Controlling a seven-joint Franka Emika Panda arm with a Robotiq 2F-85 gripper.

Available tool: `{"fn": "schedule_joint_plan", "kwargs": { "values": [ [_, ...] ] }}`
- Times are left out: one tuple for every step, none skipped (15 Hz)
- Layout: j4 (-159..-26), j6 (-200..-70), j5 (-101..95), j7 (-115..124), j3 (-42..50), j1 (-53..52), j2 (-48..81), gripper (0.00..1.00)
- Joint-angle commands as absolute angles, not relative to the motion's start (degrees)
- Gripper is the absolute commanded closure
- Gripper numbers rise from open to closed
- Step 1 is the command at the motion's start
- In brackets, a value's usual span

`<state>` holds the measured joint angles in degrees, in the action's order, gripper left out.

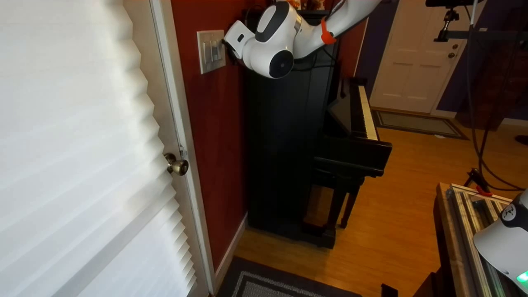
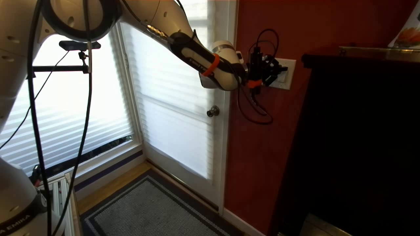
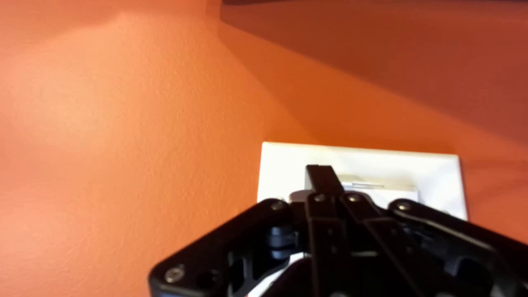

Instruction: Turn the right light switch off

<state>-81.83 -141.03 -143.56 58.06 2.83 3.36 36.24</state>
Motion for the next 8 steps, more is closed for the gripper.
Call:
{"fn": "schedule_joint_plan", "kwargs": {
  "values": [
    [-79.92, -141.97, -144.32, 58.68, 3.87, 3.49, 37.89, 1.00],
    [-79.93, -141.90, -144.32, 58.49, 3.97, 3.64, 38.04, 1.00],
    [-79.96, -141.90, -144.32, 58.48, 3.99, 3.82, 38.13, 1.00],
    [-79.47, -142.00, -144.32, 59.02, 4.57, 3.44, 38.50, 1.00],
    [-79.24, -142.08, -144.32, 59.55, 4.90, 3.17, 38.64, 1.00],
    [-79.01, -142.08, -144.32, 59.83, 5.25, 2.87, 38.77, 1.00],
    [-79.04, -142.11, -144.32, 59.85, 5.09, 3.02, 38.72, 1.00],
    [-79.03, -142.12, -144.32, 59.84, 4.96, 3.11, 38.71, 1.00]
  ]
}}
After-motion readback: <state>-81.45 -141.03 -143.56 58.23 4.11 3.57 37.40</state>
